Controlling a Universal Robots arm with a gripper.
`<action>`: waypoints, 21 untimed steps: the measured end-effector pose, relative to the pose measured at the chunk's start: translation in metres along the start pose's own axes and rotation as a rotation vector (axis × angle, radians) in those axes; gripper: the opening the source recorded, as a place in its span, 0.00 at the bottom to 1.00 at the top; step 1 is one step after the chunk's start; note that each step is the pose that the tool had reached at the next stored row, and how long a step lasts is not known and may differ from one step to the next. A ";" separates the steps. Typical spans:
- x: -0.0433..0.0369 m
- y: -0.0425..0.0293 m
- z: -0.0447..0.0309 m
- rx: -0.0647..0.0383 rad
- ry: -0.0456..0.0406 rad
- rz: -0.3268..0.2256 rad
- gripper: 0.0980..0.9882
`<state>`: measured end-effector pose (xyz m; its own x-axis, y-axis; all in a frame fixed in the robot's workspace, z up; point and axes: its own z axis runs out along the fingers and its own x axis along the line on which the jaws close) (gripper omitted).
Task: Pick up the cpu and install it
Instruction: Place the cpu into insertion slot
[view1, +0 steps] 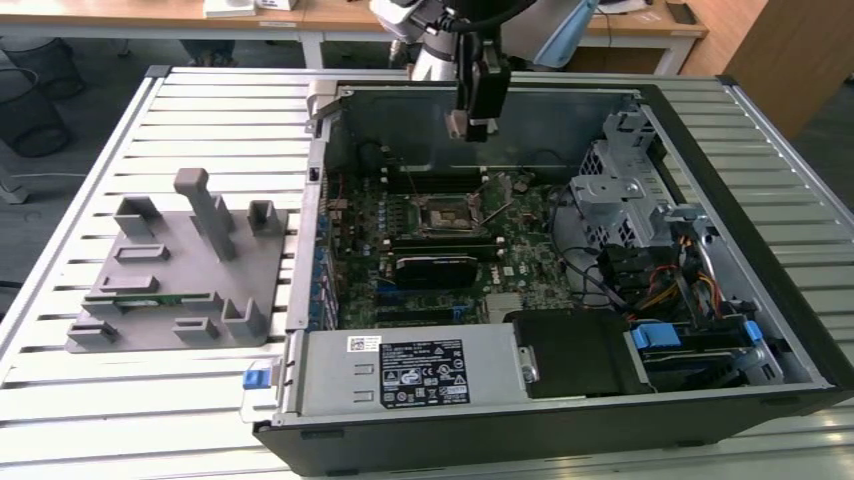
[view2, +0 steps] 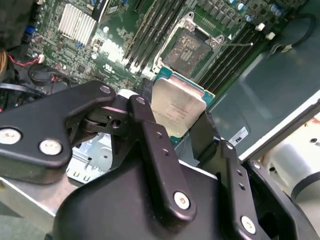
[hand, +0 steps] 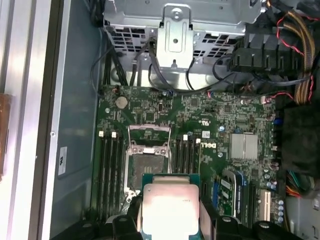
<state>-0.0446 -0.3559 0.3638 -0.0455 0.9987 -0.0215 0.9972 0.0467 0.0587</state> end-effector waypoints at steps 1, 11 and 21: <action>0.0004 -0.0003 0.0018 0.000 0.0002 -0.004 0.50; 0.0055 -0.0010 0.0158 -0.002 0.0289 -0.008 0.50; 0.0063 -0.0054 0.0323 -0.001 0.0290 -0.010 0.50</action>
<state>-0.0483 -0.3505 0.3312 -0.0568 0.9984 0.0069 0.9966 0.0563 0.0601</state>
